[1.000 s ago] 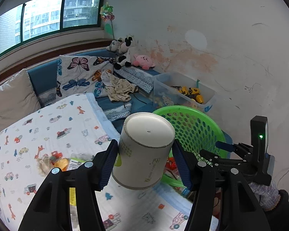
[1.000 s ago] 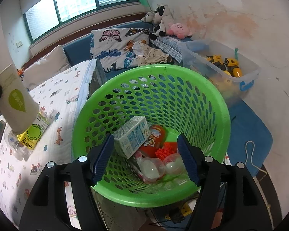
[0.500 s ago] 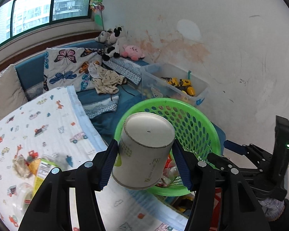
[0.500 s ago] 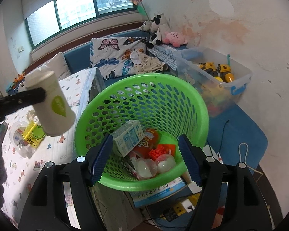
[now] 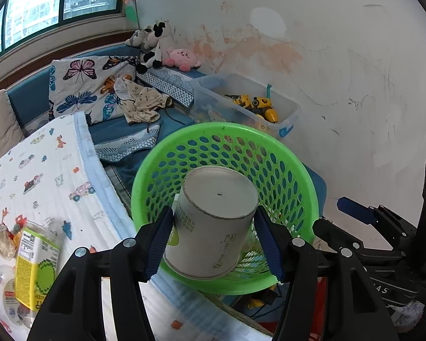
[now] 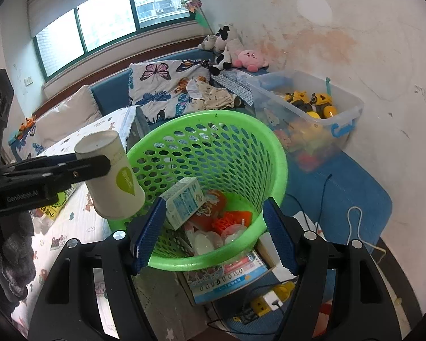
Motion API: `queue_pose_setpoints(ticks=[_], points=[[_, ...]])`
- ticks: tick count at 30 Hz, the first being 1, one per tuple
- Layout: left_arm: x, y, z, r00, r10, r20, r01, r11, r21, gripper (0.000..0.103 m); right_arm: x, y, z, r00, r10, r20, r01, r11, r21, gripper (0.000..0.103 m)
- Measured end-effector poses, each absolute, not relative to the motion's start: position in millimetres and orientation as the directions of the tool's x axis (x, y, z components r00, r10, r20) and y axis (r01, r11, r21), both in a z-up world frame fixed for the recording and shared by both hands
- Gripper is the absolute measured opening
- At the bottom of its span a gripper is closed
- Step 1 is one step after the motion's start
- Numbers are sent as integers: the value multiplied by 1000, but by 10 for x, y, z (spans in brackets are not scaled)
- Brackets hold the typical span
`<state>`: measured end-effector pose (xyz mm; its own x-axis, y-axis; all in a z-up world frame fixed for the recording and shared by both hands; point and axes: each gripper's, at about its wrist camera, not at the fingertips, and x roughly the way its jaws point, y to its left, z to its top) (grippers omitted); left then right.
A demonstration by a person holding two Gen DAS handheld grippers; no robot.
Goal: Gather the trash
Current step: 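Move the paper cup over the basket with left tool and release it, then grasp the clear round container with left tool while right tool grasps the yellow-label bottle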
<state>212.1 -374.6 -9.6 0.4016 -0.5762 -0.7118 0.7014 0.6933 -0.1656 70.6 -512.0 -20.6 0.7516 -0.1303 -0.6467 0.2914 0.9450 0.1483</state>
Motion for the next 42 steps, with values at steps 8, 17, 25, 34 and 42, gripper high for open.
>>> queue_pose_setpoints(ticks=[8,17,25,34,42], points=[[2079,-3781,-107,392,-582,-713,709,685,-170,67,623,-5168,-186,758,-132,-639,301,940,163,71],[1970,-3563,-4,421,-591,-688,705,691,-162,67,588,-5118,-162,768,-117,-629,288,941,178,71],[1923,-3105,49,495,-545,-676,655,745,-121,67,651,-4960,-160,770,-92,-631,258,950,176,71],[2062,-2417,95,608,-452,-653,542,837,-74,67,796,-4679,-102,773,-62,-632,204,967,155,71],[2224,-1747,98,681,-355,-640,432,901,-41,67,927,-4403,-68,773,-28,-634,148,979,137,71]])
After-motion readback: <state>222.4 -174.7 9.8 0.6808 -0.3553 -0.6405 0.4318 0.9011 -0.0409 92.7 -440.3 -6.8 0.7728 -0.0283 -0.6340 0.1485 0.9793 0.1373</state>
